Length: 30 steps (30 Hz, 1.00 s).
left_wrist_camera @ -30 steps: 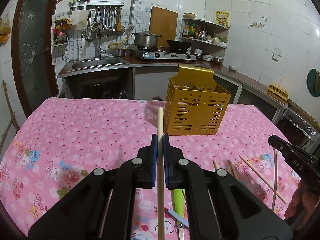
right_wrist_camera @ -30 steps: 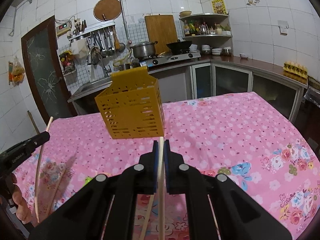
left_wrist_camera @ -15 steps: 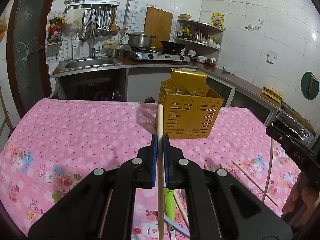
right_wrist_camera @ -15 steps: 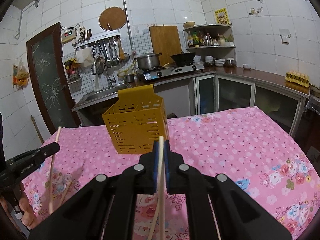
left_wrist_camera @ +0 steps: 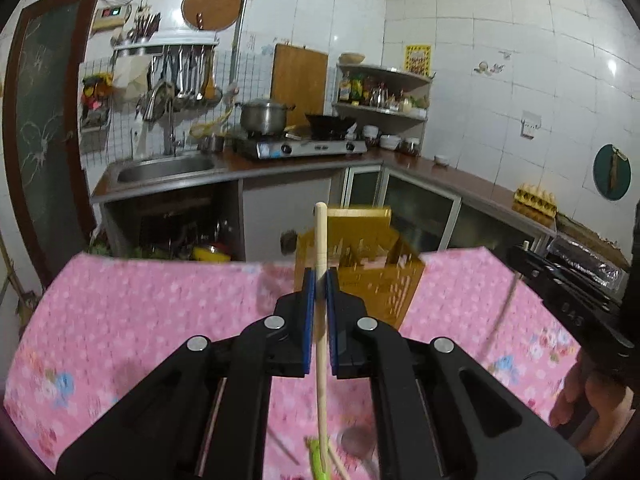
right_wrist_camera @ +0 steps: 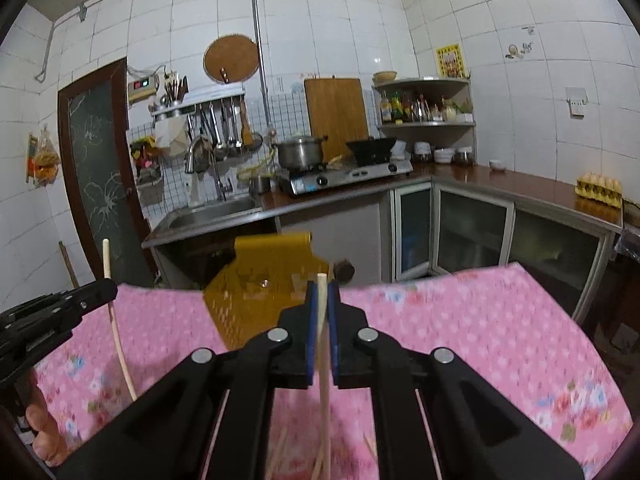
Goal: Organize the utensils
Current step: 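Lift the left tool's chopstick toward the yellow holder while the right tool carries its chopstick, then lower the left tool's chopstick into the yellow holder and open while the right tool does likewise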
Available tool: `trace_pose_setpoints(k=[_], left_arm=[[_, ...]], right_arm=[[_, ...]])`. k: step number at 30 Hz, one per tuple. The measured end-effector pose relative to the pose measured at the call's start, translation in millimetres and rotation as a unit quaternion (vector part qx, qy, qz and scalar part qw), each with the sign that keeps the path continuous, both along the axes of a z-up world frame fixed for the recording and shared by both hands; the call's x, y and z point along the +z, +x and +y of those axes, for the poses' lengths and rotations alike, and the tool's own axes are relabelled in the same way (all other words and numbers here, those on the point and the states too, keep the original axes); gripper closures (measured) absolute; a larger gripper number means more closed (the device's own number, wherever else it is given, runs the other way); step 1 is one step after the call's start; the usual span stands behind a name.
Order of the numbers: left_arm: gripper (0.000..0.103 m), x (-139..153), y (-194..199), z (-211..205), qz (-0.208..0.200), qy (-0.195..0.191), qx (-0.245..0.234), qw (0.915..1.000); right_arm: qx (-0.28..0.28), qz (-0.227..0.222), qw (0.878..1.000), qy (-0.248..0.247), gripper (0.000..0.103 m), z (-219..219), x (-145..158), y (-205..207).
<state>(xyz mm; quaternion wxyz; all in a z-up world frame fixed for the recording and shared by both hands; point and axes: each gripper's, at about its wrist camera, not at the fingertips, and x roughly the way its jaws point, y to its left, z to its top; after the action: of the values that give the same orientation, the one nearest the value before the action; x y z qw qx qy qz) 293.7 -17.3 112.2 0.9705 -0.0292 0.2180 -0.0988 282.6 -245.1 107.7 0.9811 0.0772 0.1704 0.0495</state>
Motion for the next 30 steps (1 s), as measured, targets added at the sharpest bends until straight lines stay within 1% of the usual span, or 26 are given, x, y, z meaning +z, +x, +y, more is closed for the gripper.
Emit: trace_pose_setpoints(k=[3, 6, 9, 11, 12, 15, 17, 21, 26, 30], left_arm=[[0.099, 25, 10, -4, -0.029, -0.004, 0.006, 0.9996], [0.099, 58, 23, -11, -0.069, -0.007, 0.005, 0.9976], [0.099, 81, 35, -16, -0.099, -0.016, 0.008, 0.9949], [0.099, 95, 48, -25, -0.127, -0.013, 0.014, 0.9917], [0.099, 97, 56, -28, -0.133, -0.014, 0.017, 0.9909], [0.099, 98, 79, -32, -0.14, -0.026, 0.021, 0.9896], [0.099, 97, 100, -34, -0.137, -0.033, 0.029, 0.9896], [0.099, 88, 125, -40, -0.136, -0.017, 0.043, 0.9897], [0.099, 66, 149, -37, -0.12, -0.023, 0.047, 0.9914], [0.099, 39, 160, -35, -0.099, -0.016, 0.049, 0.9938]], right_arm=[[-0.002, -0.021, 1.0, 0.008, 0.098, -1, 22, 15], [-0.003, -0.051, 0.999, 0.006, 0.098, 2, 53, 29], [-0.001, -0.072, 0.997, 0.008, 0.098, 5, 79, 40], [0.0, -0.082, 0.997, 0.009, 0.098, 8, 91, 48], [0.001, -0.083, 0.996, 0.011, 0.098, 10, 95, 53], [0.001, -0.086, 0.996, 0.015, 0.098, 13, 105, 70], [0.001, -0.088, 0.996, 0.021, 0.098, 12, 110, 80], [-0.003, -0.093, 0.995, 0.026, 0.098, 8, 114, 91], [-0.008, -0.091, 0.995, 0.037, 0.098, 1, 107, 104], [-0.007, -0.076, 0.997, 0.025, 0.098, 3, 86, 120]])
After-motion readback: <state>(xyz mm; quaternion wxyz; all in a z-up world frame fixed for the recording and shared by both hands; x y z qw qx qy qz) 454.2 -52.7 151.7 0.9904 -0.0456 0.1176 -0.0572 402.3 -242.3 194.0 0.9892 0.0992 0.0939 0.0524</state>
